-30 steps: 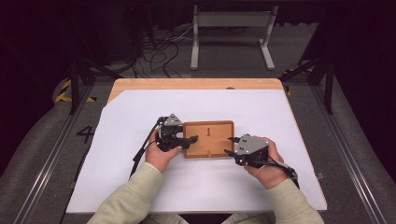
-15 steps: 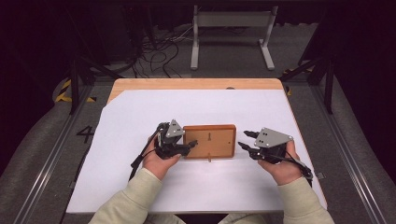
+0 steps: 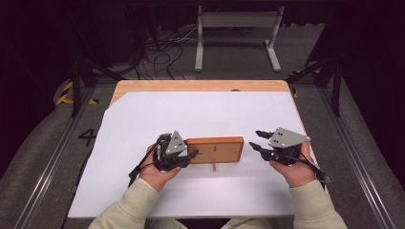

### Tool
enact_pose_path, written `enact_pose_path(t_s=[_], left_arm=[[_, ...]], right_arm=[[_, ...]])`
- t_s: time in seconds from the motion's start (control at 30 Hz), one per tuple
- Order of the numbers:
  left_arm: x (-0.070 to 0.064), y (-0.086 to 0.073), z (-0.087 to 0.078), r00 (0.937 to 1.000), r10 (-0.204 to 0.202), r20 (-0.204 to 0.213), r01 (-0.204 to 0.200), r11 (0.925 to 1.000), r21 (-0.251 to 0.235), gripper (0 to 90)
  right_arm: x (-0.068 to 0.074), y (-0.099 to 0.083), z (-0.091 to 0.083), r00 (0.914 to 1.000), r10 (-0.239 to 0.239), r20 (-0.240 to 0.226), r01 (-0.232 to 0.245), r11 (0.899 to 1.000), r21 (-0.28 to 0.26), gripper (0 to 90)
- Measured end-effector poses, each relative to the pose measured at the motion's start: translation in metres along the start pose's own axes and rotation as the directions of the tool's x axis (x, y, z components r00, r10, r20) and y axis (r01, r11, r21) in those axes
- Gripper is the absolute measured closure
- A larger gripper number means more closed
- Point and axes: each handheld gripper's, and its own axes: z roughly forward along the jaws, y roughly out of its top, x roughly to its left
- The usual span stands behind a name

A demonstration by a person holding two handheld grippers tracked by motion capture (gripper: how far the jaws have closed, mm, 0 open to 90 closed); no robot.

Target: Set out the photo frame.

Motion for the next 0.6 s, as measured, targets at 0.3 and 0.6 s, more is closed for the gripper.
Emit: enact_pose_path(t_s=[0.3,0.6], left_arm=[[-0.01,-0.005,-0.006,0.9992,0.01,0.04,-0.01,0.9999,0.012,52.9],[-0.02,-0.01,-0.007,0.9958,0.041,0.082,-0.047,0.9967,0.066,47.5]], right_arm=[[-0.001,-0.001,-0.002,0.9999,0.013,0.003,-0.013,1.0,0.0,55.5],[-0.002,-0.002,-0.003,0.9998,0.019,0.002,-0.019,1.0,0.004,55.1]])
